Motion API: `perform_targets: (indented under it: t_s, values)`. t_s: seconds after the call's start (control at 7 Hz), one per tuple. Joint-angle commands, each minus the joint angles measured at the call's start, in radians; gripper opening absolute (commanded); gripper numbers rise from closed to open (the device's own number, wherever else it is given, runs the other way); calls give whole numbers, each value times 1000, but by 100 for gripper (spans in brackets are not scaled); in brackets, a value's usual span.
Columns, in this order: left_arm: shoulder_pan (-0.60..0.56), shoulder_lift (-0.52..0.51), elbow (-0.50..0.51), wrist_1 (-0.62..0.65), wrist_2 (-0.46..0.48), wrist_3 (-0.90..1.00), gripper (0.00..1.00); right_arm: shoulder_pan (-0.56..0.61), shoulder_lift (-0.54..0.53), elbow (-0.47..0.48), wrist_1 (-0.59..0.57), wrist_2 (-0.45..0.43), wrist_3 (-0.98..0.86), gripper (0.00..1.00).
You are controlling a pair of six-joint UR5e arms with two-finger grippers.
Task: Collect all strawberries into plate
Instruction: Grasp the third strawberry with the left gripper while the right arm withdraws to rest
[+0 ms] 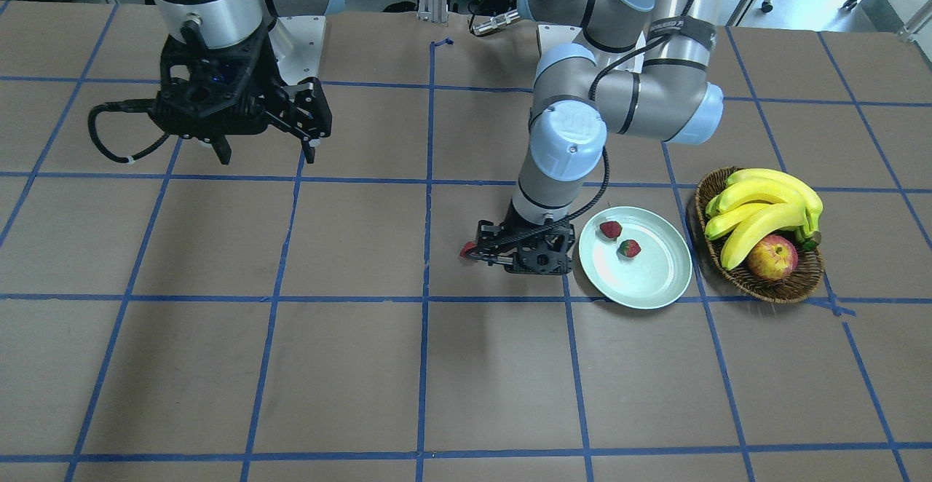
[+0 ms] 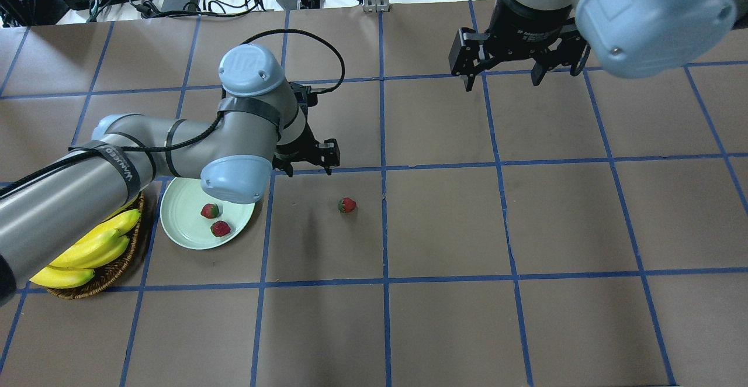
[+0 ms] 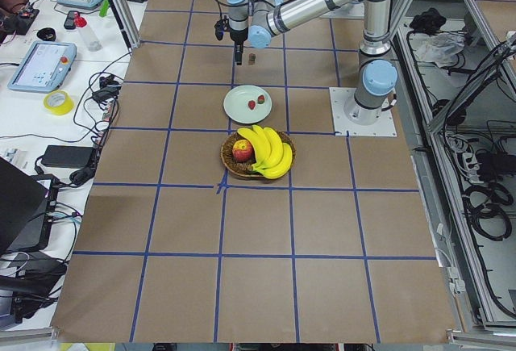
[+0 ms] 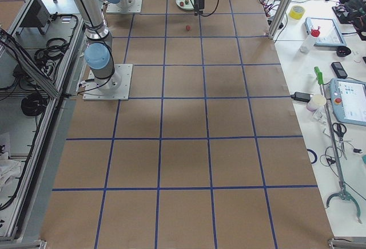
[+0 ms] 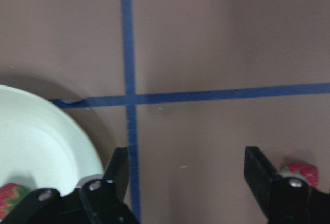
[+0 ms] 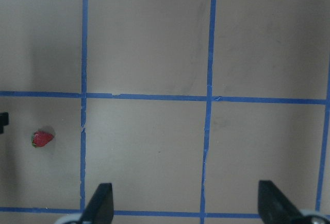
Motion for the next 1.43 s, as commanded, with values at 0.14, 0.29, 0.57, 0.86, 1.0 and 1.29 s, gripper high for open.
perform_targets:
  t_s: [0.14, 0.29, 0.57, 0.86, 1.0, 1.29]
  values:
    - [-98, -69, 1, 62, -13, -128, 82, -20, -2, -49, 73, -5, -59, 100]
    - [-101, -83, -4, 60, -16, -113, 82, -18, -2, -48, 22, 4, -57, 100]
    - [-132, -91, -25, 60, 34, -110, 83, -20, -2, -37, -21, -2, -54, 100]
    - [-135, -89, -28, 59, 46, -108, 59, -20, -1, -34, -23, -4, -60, 100]
    - [-135, -89, -30, 56, 43, -111, 46, -20, -2, -34, -17, -4, -60, 100]
    - [-135, -88, -30, 51, 46, -111, 11, -20, -2, -33, -18, -4, -60, 100]
